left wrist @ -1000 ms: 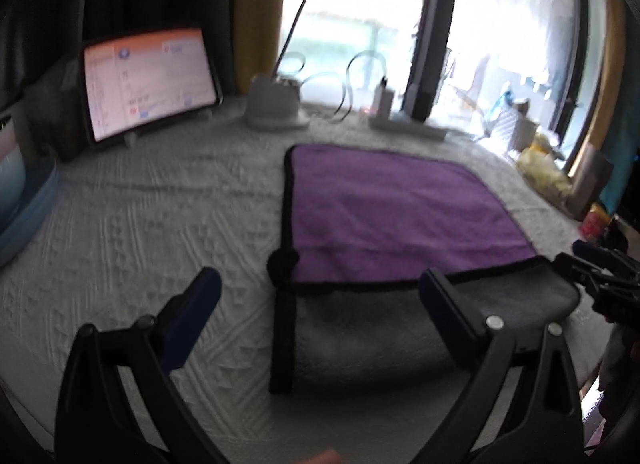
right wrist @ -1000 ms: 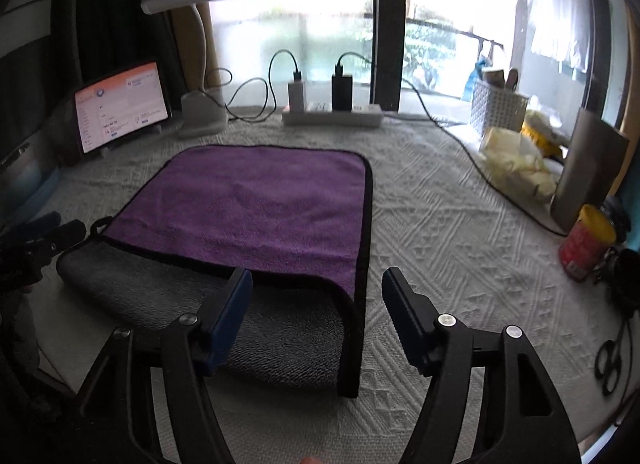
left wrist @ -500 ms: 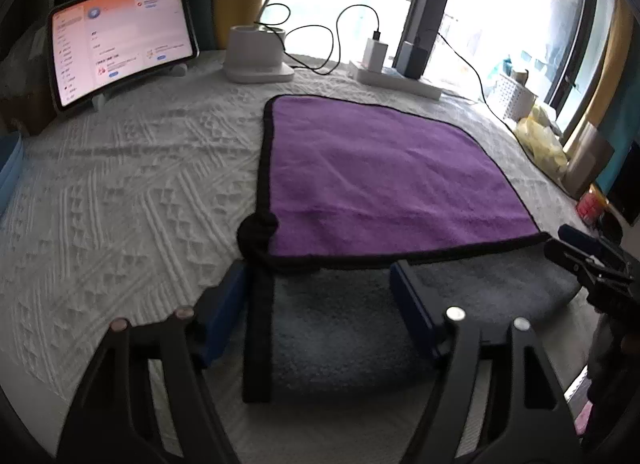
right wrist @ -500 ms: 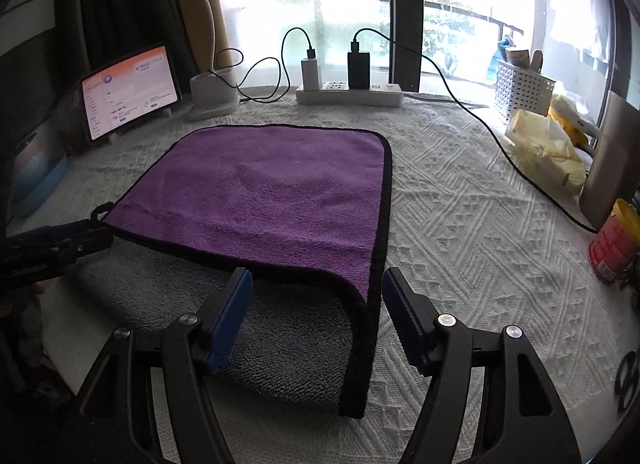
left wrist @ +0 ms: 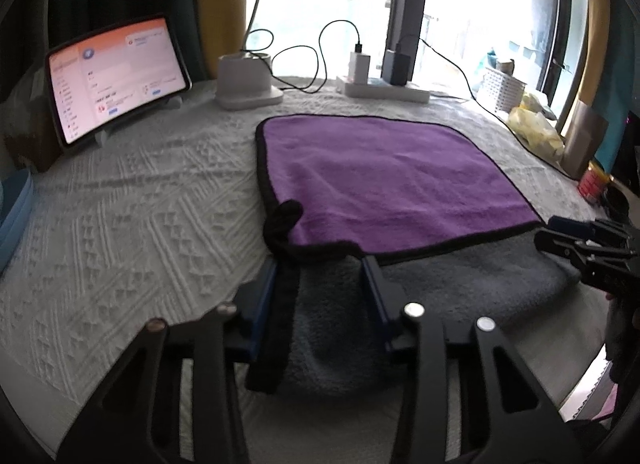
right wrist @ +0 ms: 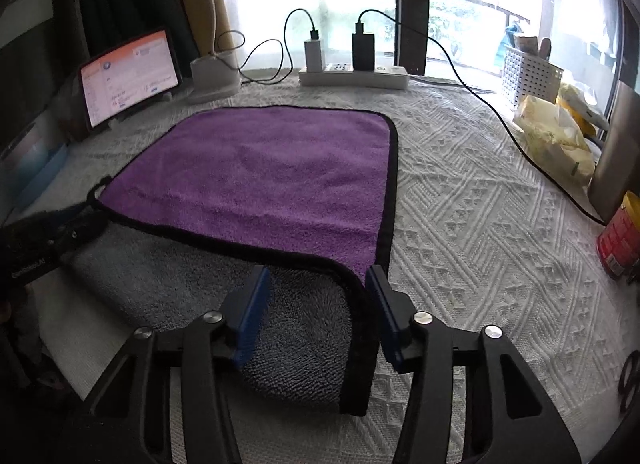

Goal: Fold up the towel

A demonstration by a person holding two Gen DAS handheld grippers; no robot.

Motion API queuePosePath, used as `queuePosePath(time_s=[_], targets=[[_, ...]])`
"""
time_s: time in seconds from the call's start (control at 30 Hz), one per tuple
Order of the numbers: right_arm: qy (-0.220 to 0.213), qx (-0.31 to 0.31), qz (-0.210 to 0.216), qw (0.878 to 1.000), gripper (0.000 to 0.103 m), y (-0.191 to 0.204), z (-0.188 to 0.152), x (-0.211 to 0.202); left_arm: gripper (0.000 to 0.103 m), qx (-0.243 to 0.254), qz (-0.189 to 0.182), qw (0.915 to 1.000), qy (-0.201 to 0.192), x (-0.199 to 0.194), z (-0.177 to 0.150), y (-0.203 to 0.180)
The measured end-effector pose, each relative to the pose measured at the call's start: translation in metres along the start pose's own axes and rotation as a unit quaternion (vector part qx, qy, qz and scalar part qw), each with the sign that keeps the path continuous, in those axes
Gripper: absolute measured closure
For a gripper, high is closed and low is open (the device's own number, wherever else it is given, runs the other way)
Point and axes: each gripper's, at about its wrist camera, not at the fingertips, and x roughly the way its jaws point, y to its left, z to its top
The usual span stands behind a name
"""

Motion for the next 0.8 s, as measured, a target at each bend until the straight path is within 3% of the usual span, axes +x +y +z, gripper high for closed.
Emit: queuePosePath(time_s=[0.13,0.3,0.4,0.6,0.8], targets=[[0.002,-0.001,-0.005,1.000,0.069,-0.001,-0.002,0.001,0.061,0.010,0.021,0.9996,-0.015,-0.006,-0.001,-0.003],[0.004,-0.012,-0.013,1.000,0.074,0.004,-0.005,0.001,0.060,0.028,0.043,0.9982,-0.031,-0.012,-0.005,-0.010],[0.001,-0.025,-0.012,1.000,0.085,0.009,-0.008,0.001,0.060,0.040,0.055,0.9971,-0.033,-0.013,-0.008,-0.012],[-0.016,-0.035,-0.014,0.999,0.090,0.014,-0.009,-0.005,0.061,0.067,0.045,0.9956,-0.048,-0.020,-0.012,-0.019],[-0.042,-0.025,-0.005,0.999,0.091,0.012,-0.004,-0.020,0.074,0.066,0.028,0.9963,-0.047,-0.024,-0.009,-0.022]])
